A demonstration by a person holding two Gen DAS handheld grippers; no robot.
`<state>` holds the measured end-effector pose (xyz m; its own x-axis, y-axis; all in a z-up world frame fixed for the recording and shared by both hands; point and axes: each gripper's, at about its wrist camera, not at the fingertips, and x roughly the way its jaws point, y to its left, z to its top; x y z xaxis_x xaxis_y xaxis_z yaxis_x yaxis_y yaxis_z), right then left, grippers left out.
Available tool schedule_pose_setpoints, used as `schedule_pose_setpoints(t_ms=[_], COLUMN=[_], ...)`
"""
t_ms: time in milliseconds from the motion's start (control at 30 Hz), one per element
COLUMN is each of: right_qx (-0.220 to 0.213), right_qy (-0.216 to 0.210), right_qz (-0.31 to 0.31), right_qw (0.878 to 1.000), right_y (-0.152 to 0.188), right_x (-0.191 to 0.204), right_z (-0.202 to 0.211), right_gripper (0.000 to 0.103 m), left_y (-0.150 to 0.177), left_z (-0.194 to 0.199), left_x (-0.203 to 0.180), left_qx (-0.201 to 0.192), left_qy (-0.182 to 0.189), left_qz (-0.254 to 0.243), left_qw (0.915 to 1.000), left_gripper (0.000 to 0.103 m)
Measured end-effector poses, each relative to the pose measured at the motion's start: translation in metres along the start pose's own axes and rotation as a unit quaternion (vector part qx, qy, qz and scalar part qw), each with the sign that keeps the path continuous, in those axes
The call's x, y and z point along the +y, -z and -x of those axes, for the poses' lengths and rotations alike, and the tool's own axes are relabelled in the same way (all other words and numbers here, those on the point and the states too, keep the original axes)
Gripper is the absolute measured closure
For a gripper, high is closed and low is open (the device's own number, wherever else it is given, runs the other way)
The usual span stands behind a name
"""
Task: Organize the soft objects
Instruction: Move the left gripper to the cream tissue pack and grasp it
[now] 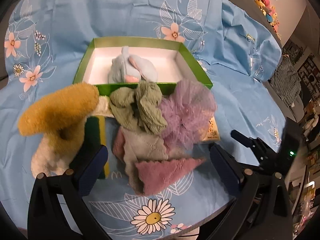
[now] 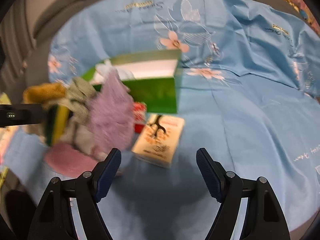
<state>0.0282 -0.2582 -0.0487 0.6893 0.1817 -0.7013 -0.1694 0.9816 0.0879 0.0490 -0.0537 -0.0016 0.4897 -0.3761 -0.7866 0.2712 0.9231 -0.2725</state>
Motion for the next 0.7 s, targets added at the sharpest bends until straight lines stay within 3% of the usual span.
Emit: schedule_pose_setpoints(t_ms=[200,267,333,700], right_qx=[0.019,0.029,0.040,0.041], right_qy=[-0.012,0.005,-0.007,-0.060], right_qz=[-0.005,0.000,-0.007,-0.038], right_qw=[1.000,1.000,0.999,0.997], right_y=[-0.004,-0.006,-0.005,0.041], right_x=[0.007,0.009,0.005,-0.023], right_z=[-0.024,-0.034,-0.041,0.015], right_gripper=[0.025,0.041,0.044,0.044], left_y=[0.002,0.004,0.005,0.022], left_z=[-0.010,-0.015,-0.023,-0.080], left_x=[-0.007,-0.012,-0.020,-0.081], left_qx=[0.010,0.015,0.021,0.084], left_qy=[0.013,0.019,0.027,0.097], left_qz=[-0.003,-0.006,-0.014,-0.065], left_qw=[0.9999,0.9997,0.9993,0.9896], left_gripper=[0.001,0.001,0.001,0.005])
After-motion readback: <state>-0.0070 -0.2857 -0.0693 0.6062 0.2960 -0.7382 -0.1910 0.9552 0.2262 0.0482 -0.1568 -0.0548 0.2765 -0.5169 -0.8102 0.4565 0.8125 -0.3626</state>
